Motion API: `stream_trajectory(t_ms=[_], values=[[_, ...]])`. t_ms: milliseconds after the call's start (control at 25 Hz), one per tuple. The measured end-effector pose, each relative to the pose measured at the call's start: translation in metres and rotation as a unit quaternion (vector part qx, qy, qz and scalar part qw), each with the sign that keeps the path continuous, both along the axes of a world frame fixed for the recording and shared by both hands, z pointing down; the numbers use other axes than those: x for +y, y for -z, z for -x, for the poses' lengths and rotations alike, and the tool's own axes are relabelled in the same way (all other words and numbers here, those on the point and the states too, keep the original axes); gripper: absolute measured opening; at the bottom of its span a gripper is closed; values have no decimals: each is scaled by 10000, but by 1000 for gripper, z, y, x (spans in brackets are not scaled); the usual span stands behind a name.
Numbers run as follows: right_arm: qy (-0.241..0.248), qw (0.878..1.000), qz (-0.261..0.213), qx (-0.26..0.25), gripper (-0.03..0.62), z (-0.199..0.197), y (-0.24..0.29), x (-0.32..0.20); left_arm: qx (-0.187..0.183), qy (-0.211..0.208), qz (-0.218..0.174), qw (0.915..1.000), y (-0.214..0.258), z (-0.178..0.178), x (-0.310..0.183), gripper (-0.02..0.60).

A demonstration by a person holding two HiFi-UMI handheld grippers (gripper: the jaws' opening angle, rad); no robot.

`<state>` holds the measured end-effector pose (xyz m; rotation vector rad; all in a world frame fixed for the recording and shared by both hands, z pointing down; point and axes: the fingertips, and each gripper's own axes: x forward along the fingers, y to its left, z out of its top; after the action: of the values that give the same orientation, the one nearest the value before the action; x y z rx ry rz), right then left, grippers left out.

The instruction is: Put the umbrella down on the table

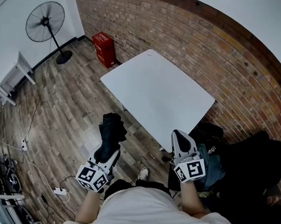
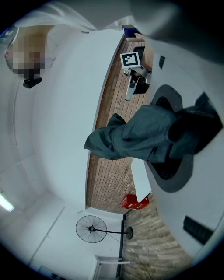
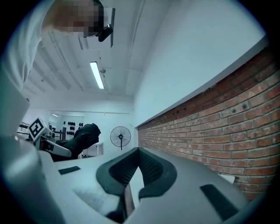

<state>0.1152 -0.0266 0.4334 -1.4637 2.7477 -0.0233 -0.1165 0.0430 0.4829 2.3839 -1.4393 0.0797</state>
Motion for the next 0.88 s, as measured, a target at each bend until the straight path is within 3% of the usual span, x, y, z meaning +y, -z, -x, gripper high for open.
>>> stream_trajectory(t_ms=[600, 880], values=[[-224, 9991, 366, 69, 18, -14, -21, -71, 89, -376, 210, 9990, -16, -22, -95, 229], [-281, 9989, 338, 181, 18, 4, -11, -104, 94, -609, 240, 9978, -17, -16, -134, 229]])
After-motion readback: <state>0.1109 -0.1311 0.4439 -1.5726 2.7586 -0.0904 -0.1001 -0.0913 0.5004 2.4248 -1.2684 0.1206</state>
